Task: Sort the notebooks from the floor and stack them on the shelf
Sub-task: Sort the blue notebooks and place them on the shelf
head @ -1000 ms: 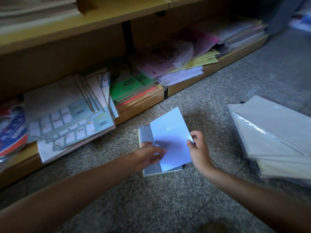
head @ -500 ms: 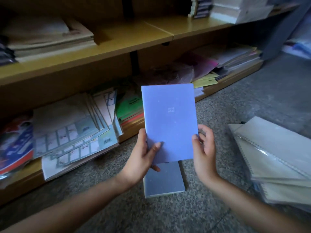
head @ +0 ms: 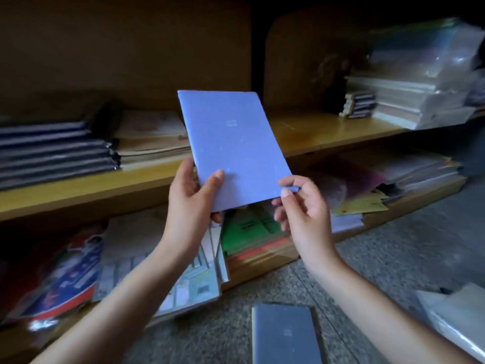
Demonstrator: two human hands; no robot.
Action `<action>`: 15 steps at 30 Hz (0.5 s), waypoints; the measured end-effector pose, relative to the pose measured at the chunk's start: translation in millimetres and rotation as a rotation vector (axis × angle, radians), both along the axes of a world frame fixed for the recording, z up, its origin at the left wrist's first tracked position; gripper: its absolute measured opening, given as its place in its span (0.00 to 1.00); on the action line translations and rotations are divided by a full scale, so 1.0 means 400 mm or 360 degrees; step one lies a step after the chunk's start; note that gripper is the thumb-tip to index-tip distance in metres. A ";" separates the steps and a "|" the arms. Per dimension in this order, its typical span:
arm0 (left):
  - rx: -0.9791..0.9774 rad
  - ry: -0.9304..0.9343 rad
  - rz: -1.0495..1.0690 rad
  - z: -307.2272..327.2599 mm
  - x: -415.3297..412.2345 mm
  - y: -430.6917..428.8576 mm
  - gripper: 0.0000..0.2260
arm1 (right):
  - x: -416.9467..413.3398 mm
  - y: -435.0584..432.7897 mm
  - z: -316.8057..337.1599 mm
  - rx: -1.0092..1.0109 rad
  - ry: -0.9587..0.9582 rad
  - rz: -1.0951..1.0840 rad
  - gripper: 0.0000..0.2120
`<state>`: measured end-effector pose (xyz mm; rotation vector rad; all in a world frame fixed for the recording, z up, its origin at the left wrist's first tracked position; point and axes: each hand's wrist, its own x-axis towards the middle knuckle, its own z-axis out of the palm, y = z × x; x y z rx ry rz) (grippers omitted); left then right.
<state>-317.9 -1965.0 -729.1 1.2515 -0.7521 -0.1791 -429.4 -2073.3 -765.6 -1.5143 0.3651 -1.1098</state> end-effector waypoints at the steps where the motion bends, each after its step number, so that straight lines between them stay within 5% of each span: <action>1: -0.0020 0.0057 0.0032 0.014 0.020 0.007 0.09 | 0.028 -0.001 0.012 0.0003 0.0010 0.0032 0.10; 11: -0.0138 0.0534 0.0016 0.090 0.202 0.058 0.06 | 0.288 -0.010 0.125 0.0019 0.0174 0.0167 0.09; 15: 0.0074 0.0312 0.0292 0.075 0.199 0.051 0.22 | 0.376 -0.030 0.139 0.0083 0.0256 0.0247 0.04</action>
